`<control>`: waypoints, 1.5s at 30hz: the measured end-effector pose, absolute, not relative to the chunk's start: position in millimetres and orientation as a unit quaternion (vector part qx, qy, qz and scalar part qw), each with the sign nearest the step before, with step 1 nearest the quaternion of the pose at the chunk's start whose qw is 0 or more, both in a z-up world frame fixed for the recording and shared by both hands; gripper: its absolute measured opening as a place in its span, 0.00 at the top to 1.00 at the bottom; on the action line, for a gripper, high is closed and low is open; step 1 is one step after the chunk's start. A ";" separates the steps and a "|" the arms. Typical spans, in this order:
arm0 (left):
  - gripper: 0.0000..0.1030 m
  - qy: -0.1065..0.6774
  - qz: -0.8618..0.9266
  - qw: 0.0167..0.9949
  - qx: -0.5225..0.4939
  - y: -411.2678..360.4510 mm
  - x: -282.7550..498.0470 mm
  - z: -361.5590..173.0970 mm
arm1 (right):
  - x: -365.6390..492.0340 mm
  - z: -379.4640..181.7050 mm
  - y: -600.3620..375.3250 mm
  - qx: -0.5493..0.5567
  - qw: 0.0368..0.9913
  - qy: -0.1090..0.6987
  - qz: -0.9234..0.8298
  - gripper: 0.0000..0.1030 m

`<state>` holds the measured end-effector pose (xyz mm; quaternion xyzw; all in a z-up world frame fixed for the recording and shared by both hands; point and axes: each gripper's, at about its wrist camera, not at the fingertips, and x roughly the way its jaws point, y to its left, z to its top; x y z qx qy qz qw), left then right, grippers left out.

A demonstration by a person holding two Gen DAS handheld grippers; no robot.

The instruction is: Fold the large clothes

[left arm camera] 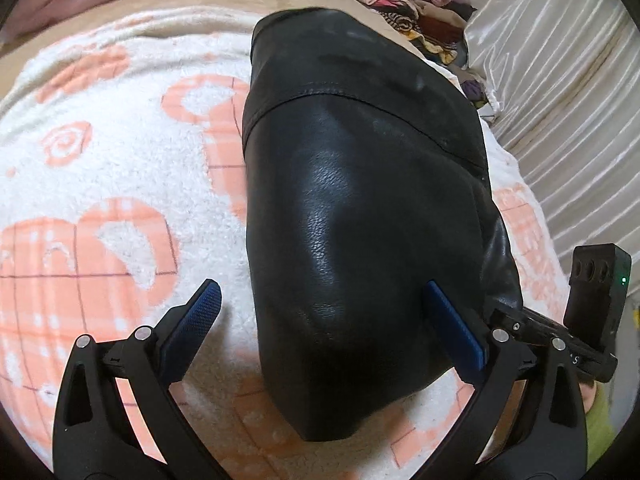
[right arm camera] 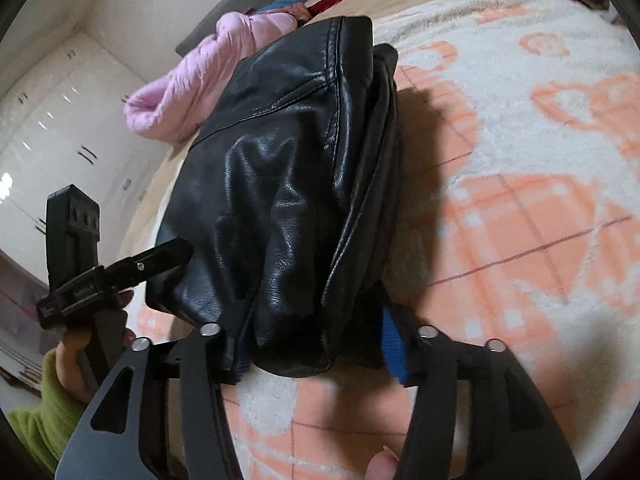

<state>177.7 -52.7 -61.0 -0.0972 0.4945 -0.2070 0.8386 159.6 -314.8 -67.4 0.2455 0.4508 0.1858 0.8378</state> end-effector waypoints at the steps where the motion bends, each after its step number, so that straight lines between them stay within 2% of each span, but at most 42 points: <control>1: 0.08 0.492 -0.210 0.839 -0.096 -53.3 177.2 -60.3 | 158.3 -60.7 -318.7 0.228 0.842 0.457 0.174 0.24; 2: 0.08 0.490 -0.211 0.841 -0.094 -53.3 176.0 -59.8 | 152.9 -53.2 -323.8 0.214 0.849 0.453 0.168 0.16; 7: 0.08 0.485 -0.205 0.847 -0.074 -62.8 175.7 -57.4 | 169.1 -1.9 -359.8 0.198 0.893 0.384 0.123 0.15; 8: 0.08 0.486 -0.204 0.847 -0.074 -61.6 175.9 -57.4 | 184.2 3.0 -362.2 0.194 0.896 0.383 0.115 0.16; 11: 0.08 0.483 -0.199 0.850 -0.070 -63.9 175.2 -56.9 | 224.6 9.6 -357.0 0.187 0.897 0.385 0.112 0.31; 15: 0.08 0.480 -0.195 0.853 -0.060 -65.5 173.9 -56.3 | 275.0 -1.2 -333.2 0.163 0.890 0.415 0.095 0.36; 16: 0.08 0.479 -0.194 0.855 -0.056 -65.9 173.7 -56.0 | 286.7 -9.5 -326.8 0.151 0.882 0.435 0.095 0.49; 17: 0.08 0.477 -0.191 0.856 -0.051 -67.0 173.1 -55.7 | 294.0 -13.2 -322.8 0.148 0.877 0.444 0.105 0.86; 19: 0.08 0.477 -0.187 0.858 -0.049 -67.3 173.3 -56.4 | 293.0 -7.0 -322.6 0.148 0.884 0.426 0.128 0.91; 21: 0.08 0.473 -0.186 0.860 -0.049 -68.1 172.9 -55.5 | 291.6 -1.5 -329.9 0.161 0.888 0.406 0.142 0.91; 28: 0.08 0.474 -0.197 0.856 -0.057 -69.8 174.5 -57.9 | 305.5 -26.4 -338.8 0.173 0.883 0.417 0.130 0.91; 39: 0.08 0.473 -0.200 0.856 -0.058 -73.0 175.5 -56.6 | 308.5 -40.8 -331.2 0.148 0.891 0.421 0.084 0.81; 43: 0.08 0.473 -0.198 0.856 -0.059 -72.3 173.5 -55.8 | 302.4 -29.6 -330.6 0.137 0.898 0.411 0.071 0.70; 44: 0.08 0.473 -0.198 0.856 -0.059 -71.9 173.2 -55.4 | 300.0 -26.4 -331.1 0.134 0.902 0.406 0.066 0.60; 45: 0.08 0.473 -0.198 0.856 -0.060 -71.3 172.9 -55.0 | 297.4 -23.3 -331.5 0.130 0.905 0.400 0.064 0.56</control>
